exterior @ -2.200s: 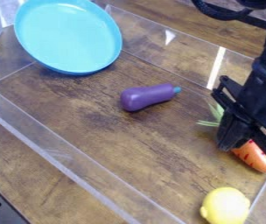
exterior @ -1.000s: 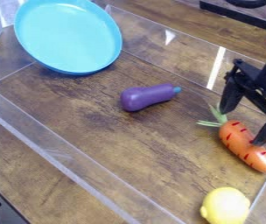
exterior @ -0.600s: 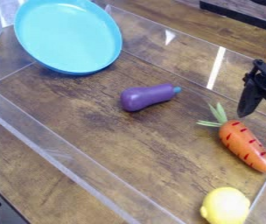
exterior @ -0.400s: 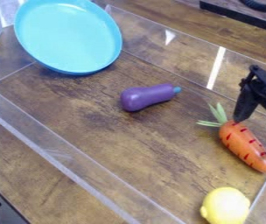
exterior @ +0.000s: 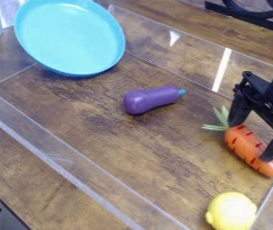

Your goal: Move the carrot to the left side

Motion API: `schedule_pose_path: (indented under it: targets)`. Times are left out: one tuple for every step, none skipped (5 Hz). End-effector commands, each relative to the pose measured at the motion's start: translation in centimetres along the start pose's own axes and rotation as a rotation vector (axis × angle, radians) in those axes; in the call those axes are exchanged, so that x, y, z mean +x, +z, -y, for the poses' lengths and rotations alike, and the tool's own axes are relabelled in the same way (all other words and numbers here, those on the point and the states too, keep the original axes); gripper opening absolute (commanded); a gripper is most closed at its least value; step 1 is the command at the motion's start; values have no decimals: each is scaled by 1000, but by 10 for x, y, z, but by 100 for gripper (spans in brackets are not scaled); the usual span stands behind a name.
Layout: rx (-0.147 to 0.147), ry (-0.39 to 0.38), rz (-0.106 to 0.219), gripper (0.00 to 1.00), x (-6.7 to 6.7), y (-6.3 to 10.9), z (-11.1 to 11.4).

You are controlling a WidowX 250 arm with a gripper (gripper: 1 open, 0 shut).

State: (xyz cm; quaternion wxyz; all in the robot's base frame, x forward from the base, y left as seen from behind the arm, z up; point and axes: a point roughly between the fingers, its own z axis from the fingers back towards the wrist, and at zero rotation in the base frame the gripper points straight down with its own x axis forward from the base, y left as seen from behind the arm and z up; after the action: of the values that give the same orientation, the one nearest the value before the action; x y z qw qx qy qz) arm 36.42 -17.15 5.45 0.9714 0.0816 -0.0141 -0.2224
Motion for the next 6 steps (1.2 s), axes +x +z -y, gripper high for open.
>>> schedule_pose_path:
  targets:
    - [1,-37,44,100,2,5,3]
    - [1,5,34,100,-4,7,2]
    - [1,48,24,100,-9,10,1]
    - [3,55,21,100,-6,-7,-9]
    - [4,60,18,100,-3,-24,-19]
    - [3,64,17,0,2,-41,-29]
